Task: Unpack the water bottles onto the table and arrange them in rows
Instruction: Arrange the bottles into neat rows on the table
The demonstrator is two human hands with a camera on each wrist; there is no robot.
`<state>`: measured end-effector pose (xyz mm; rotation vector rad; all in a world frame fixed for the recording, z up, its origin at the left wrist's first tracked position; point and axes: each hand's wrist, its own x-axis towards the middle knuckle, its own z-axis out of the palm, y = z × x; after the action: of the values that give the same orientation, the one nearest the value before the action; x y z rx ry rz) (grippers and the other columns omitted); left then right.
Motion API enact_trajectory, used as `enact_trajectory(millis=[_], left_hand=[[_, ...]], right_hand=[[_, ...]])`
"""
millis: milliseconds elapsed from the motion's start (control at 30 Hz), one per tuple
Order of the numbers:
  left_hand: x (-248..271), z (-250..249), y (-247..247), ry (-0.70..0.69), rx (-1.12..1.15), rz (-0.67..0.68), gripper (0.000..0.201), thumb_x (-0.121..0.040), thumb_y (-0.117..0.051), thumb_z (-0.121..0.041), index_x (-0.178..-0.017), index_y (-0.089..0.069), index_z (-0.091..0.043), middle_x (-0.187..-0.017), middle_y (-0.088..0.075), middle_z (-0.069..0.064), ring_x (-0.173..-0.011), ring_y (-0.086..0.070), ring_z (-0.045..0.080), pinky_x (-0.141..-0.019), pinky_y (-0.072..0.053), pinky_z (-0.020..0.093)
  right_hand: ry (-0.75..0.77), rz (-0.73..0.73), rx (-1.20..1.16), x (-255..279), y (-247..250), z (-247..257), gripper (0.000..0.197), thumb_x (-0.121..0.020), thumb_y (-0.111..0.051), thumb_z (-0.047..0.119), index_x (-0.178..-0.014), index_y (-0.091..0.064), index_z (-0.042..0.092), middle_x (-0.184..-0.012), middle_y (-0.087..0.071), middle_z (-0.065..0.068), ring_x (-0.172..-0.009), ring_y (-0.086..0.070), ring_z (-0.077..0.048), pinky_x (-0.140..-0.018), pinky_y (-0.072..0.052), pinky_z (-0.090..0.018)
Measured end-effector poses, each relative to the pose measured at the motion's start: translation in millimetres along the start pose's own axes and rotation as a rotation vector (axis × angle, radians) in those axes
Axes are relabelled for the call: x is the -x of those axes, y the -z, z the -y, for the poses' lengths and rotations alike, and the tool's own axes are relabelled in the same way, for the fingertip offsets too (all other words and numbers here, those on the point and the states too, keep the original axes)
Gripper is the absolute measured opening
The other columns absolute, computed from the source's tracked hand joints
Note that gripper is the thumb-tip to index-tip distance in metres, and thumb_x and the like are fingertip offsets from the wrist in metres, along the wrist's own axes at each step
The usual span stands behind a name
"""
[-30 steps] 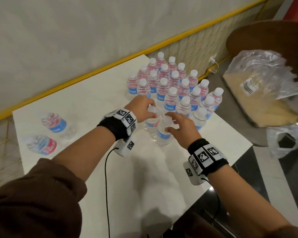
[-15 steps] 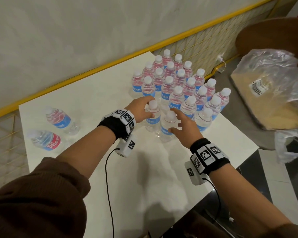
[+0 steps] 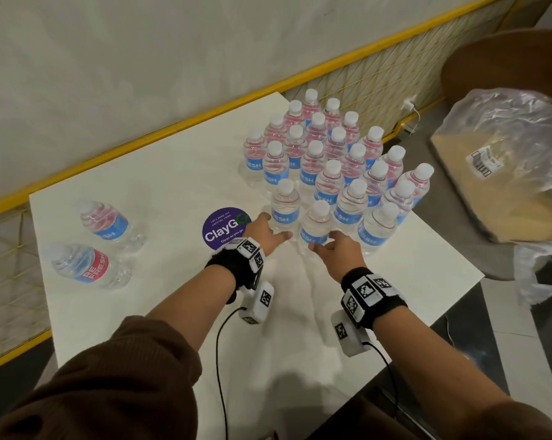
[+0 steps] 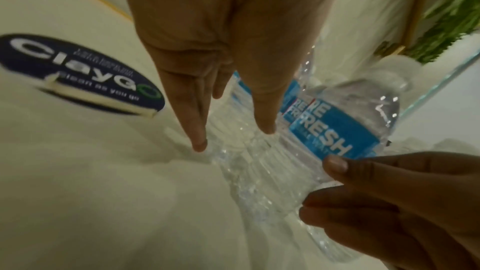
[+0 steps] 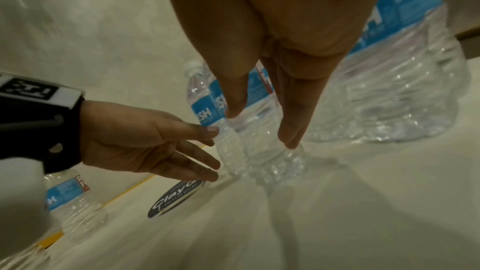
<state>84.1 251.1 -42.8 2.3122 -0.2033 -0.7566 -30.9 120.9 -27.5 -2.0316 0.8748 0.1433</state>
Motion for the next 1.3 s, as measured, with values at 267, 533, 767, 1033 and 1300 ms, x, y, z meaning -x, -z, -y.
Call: enact_trajectory(millis=[267, 533, 767, 1033, 1300], left_hand=[[-20.2, -3.7, 2.2, -0.055, -0.022, -0.103, 0.057, -0.089, -0.06, -0.038, -0.134, -0.042, -0.007, -0.125, -0.059, 0.014, -0.111, -0.059, 0.033, -0.095, -0.047, 0.041], [-34.6, -11.7, 0.3, -0.095, -0.031, -0.114, 0.055, -0.089, -0.059, -0.04, -0.131, -0.047, -0.007, -0.127, -0.058, 0.015, -0.116, -0.056, 0.032, -0.095, -0.044, 0.037], [-44.7, -20.2, -2.0, -0.088, -0.025, -0.127, 0.049, -0.091, -0.058, -0.036, -0.129, -0.049, -0.006, -0.129, -0.058, 0.015, -0.118, -0.055, 0.031, -0.095, -0.043, 0.036], [-49.9, -24.4, -4.1, -0.084, -0.059, -0.12, 0.048, -0.093, -0.054, -0.035, -0.13, -0.049, -0.005, -0.134, -0.055, 0.015, -0.123, -0.052, 0.031, -0.098, -0.04, 0.035], [1.0, -3.1, 43.8, -0.204, -0.017, -0.189, 0.048, -0.09, -0.061, -0.026, -0.134, -0.047, -0.012, -0.136, -0.05, 0.008, -0.113, -0.058, 0.024, -0.097, -0.044, 0.032]], right_hand=[[-0.106, 0.012, 0.01, -19.6, -15.5, 2.9, 0.06, -0.088, -0.062, 0.037, -0.135, -0.047, 0.003, -0.129, -0.058, -0.014, -0.124, -0.05, -0.029, -0.103, -0.042, -0.036], [-0.103, -0.031, -0.007, -32.4, -19.4, 15.4, 0.054, -0.092, -0.057, 0.035, -0.135, -0.047, 0.004, -0.131, -0.057, -0.015, -0.123, -0.051, -0.029, -0.1, -0.04, -0.032], [-0.107, -0.032, -0.007, -41.0, -23.1, 19.0, 0.058, -0.093, -0.054, 0.039, -0.139, -0.042, 0.007, -0.131, -0.057, -0.015, -0.127, -0.047, -0.03, -0.102, -0.039, -0.036], [-0.087, -0.029, -0.009, -41.9, -22.0, 19.5, 0.054, -0.096, -0.049, 0.036, -0.139, -0.04, 0.005, -0.126, -0.06, -0.017, -0.124, -0.05, -0.03, -0.1, -0.039, -0.035], [-0.079, 0.148, 0.092, -30.8, -26.7, 13.4, 0.033, -0.09, -0.058, 0.034, -0.098, -0.068, 0.003, -0.098, -0.071, -0.015, -0.096, -0.066, -0.029, -0.091, -0.051, -0.037]])
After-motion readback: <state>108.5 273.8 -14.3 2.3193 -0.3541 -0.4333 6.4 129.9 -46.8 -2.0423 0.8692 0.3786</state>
